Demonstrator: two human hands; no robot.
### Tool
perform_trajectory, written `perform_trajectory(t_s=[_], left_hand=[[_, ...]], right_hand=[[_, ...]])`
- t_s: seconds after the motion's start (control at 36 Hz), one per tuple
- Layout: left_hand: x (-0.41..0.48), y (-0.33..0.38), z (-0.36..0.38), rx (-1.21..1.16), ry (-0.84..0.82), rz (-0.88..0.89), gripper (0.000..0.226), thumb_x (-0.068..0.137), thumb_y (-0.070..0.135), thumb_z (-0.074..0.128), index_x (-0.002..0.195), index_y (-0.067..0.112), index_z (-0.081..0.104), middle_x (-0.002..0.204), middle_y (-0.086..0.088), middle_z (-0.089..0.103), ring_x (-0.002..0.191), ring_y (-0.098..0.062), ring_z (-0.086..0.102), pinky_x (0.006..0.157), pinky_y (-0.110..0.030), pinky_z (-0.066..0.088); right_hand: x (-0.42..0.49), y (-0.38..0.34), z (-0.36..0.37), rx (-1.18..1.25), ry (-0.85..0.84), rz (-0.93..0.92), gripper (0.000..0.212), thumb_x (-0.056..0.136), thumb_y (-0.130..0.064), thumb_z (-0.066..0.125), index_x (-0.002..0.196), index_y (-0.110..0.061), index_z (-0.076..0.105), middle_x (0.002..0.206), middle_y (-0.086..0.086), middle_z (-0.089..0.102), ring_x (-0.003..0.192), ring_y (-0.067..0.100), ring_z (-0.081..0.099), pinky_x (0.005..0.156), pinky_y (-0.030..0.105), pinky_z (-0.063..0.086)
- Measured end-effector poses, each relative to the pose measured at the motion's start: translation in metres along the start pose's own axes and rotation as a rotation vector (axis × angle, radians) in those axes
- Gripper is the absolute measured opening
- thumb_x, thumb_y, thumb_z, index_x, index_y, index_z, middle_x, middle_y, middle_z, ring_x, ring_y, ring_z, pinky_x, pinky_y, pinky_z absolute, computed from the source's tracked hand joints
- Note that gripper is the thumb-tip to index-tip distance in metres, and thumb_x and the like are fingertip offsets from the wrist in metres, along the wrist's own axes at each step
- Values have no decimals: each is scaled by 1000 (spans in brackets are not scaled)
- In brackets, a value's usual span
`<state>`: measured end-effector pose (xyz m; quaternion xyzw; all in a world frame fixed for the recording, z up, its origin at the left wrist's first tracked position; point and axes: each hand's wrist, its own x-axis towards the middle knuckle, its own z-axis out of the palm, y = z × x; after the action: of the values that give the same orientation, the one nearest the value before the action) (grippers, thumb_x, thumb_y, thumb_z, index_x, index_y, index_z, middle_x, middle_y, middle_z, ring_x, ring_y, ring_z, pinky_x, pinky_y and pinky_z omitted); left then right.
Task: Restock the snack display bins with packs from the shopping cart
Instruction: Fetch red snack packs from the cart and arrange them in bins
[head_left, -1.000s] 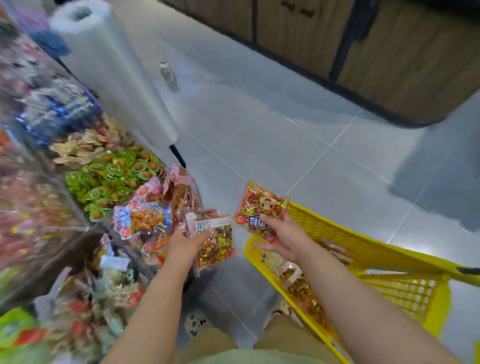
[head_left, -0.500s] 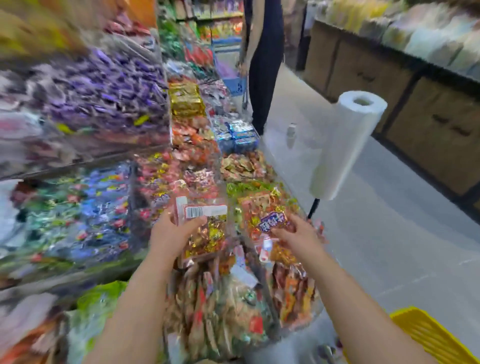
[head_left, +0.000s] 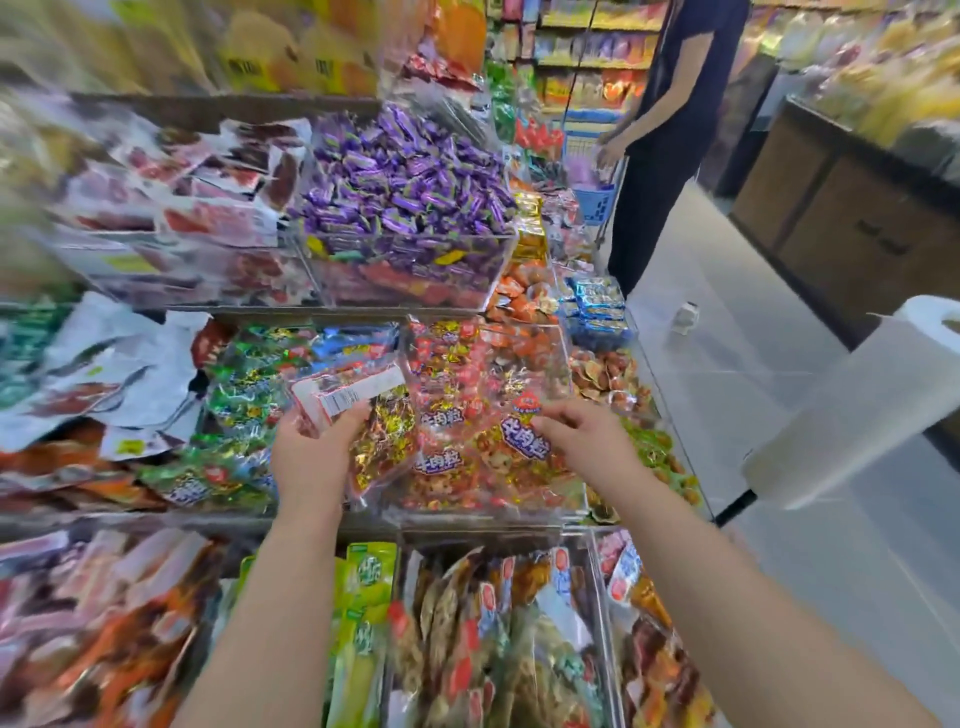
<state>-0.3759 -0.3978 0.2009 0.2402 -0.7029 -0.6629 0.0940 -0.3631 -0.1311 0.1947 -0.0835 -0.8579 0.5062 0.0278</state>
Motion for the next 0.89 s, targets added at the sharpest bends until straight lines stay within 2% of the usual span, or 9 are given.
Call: perform_trajectory(t_s=[0.11,0.19,0.28,0.33,0.53,0.61,0.69,0.78,0.89], left_hand=[[5,5,-9,-83,19,-4,74,65,39,82,127,10,55,119,-11,65,106,-29,64,95,-51,50],[9,7,-13,-117,68,37,52,70,32,81,113,13,61,108,-9,69,99,-29,67,92,-54,51],[15,8,-15,-137,70,44,37,76,26,80,108,19,62,102,-4,70,95,-26,68,89,-52,54],[19,9,-16,-96,89,54,38,76,32,79,107,20,62,102,-4,68,94,-26,66,88,-51,54],[23,0,-15,-32,64,128,20,75,34,79,84,31,61,86,10,66,86,-17,65,72,-36,52],[26,-5,-13,-28,40,106,21,75,32,79,88,31,62,88,9,68,88,-18,66,80,-41,55],[29,-7,-9,-17,19,82,22,75,32,79,88,32,61,92,7,69,90,-18,66,86,-49,54],[31,-7,-4,-36,5,67,24,75,30,80,89,30,61,93,5,68,90,-19,66,86,-50,54],[33,-6,2,-75,36,66,22,76,31,79,85,33,59,88,12,66,87,-12,66,74,-37,54]], right_hand=[[23,-22,11,-111,-150,-102,10,86,-29,68,95,-26,71,79,-30,57,73,-15,52,60,0,35],[37,-40,26,-279,-309,-200,22,86,-31,67,105,-23,72,94,-22,64,70,-12,52,60,1,36],[44,-54,53,-508,-529,-342,24,88,-29,65,109,-18,71,104,-2,71,84,6,61,76,20,48],[46,-54,74,-664,-618,-416,23,91,-27,60,109,-16,70,103,1,70,89,17,61,74,28,46],[49,-29,106,-866,-425,-642,19,92,-38,52,93,-19,56,93,1,62,89,25,60,67,35,49],[50,-9,99,-1052,-458,-712,59,81,-61,55,120,-17,44,119,5,52,112,27,48,92,41,41],[51,4,94,-1209,-469,-579,94,79,-72,47,146,-17,11,145,9,26,134,33,23,112,49,21],[49,9,101,-1242,-459,-551,101,83,-73,38,150,-12,-6,155,9,10,141,34,10,114,52,13],[46,7,121,-1281,-425,-547,102,85,-72,34,148,-9,-16,157,10,3,144,35,1,114,55,6]])
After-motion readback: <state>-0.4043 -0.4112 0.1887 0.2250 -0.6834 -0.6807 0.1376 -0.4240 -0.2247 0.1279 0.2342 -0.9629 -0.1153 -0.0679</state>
